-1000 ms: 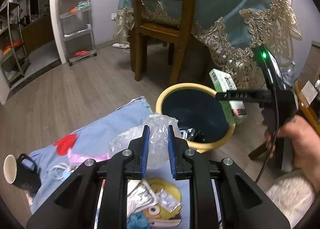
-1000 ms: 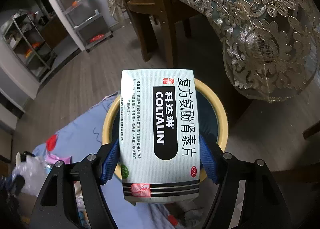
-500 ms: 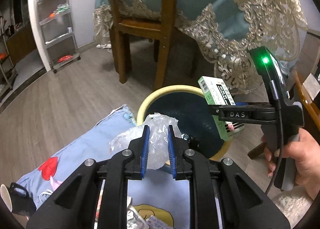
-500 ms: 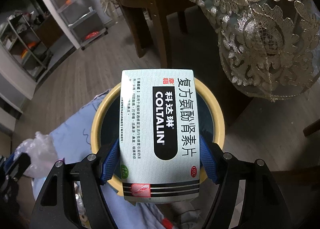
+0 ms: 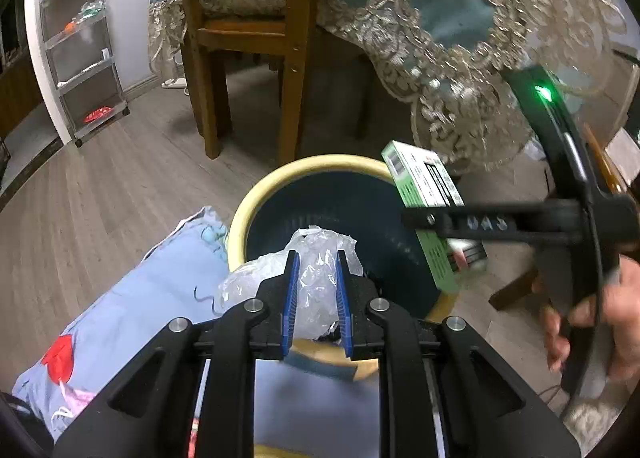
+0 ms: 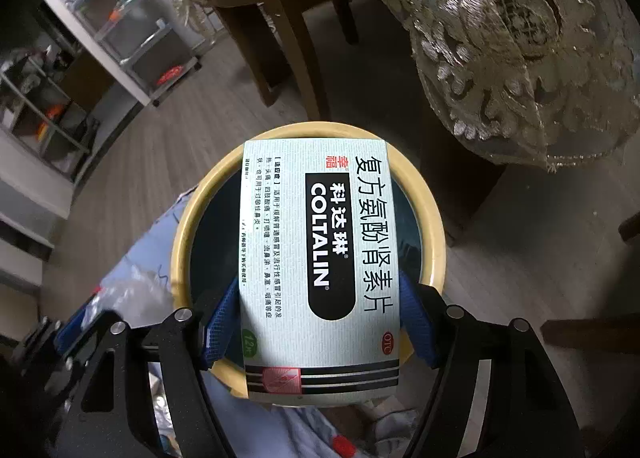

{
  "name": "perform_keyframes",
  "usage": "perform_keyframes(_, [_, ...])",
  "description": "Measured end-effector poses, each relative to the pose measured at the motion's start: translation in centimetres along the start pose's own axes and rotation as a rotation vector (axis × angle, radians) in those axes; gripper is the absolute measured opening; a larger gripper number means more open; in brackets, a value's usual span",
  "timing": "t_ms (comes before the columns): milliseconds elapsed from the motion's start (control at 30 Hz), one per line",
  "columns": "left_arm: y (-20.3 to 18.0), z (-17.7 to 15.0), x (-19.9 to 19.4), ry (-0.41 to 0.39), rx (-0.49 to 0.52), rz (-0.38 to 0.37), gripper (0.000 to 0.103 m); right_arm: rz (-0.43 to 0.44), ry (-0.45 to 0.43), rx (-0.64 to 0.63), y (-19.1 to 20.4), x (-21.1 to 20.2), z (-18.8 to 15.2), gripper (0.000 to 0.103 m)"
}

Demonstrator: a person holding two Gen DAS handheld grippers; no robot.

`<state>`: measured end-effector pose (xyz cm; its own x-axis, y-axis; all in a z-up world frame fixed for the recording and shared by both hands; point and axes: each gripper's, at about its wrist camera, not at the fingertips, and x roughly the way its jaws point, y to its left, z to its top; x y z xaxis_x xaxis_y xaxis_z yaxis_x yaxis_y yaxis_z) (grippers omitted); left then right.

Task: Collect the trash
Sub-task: 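Carry the COLTALIN box and plastic wrap over the bin and release both, then move both tools back over the masks and wrappers on the cloth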

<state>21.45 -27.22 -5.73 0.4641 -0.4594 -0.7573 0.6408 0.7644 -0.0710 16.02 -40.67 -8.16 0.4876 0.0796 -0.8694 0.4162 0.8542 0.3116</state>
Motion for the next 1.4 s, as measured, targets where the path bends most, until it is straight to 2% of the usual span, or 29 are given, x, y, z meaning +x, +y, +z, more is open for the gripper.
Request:
perform_keyframes(167, [0.3, 0.9, 1.7, 0.013, -0.001, 0.015, 0.017, 0.002, 0.016, 0.005, 0.0, 0.4, -0.2, 0.073])
perform_keyframes(400, [0.9, -0.1, 4.1, 0.047, -0.04, 0.006, 0.017, -0.017, 0.047, -0.02, 0.6, 1.8, 0.2, 0.073])
perform_keyframes(633, [1.3, -0.6, 4.5, 0.043, -0.04, 0.026, 0.019, -0.019, 0.025, -0.05, 1.2, 1.7, 0.3, 0.074])
perform_keyframes(667, [1.6, -0.6, 4.2, 0.035, -0.047, 0.031, 0.024, -0.019, 0.021, -0.053, 1.1, 1.7, 0.3, 0.074])
perform_keyframes(700, [1.8, -0.5, 3.8, 0.024, -0.056, 0.034, 0.034, -0.016, 0.018, -0.055, 1.2, 1.7, 0.3, 0.078])
perform_keyframes(733, [2.1, -0.4, 3.1, 0.008, -0.065, 0.038, 0.039, -0.011, 0.011, -0.059, 1.2, 1.6, 0.3, 0.085])
perform_keyframes(767, [2.4, -0.4, 2.4, -0.007, -0.071, 0.043, 0.049, -0.01, 0.003, -0.061, 1.2, 1.4, 0.3, 0.086])
perform_keyframes(800, [2.6, -0.3, 1.8, -0.021, -0.078, 0.045, 0.052, -0.009, -0.004, -0.062, 1.1, 1.2, 0.3, 0.087])
perform_keyframes(900, [3.4, -0.1, -0.4, -0.048, -0.091, 0.05, 0.058, -0.001, -0.015, -0.07, 1.1, 0.8, 0.4, 0.092])
perform_keyframes(1100, [4.7, -1.2, -6.4, -0.104, -0.091, 0.082, 0.067, -0.01, -0.043, -0.117, 1.7, -1.2, -0.6, 0.093])
perform_keyframes(1200, [5.1, -3.1, -9.3, -0.117, -0.052, 0.125, 0.076, -0.001, -0.07, -0.134, 2.7, -2.9, -1.2, 0.094])
perform_keyframes(1267, [5.8, -4.8, -10.9, -0.1, -0.039, 0.156, 0.078, -0.004, -0.099, -0.162, 3.7, -4.2, -1.8, 0.095])
perform_keyframes(1400, [7.6, -7.8, -14.1, -0.078, -0.053, 0.198, 0.084, 0.021, -0.171, -0.238, 6.8, -6.7, -3.1, 0.098])
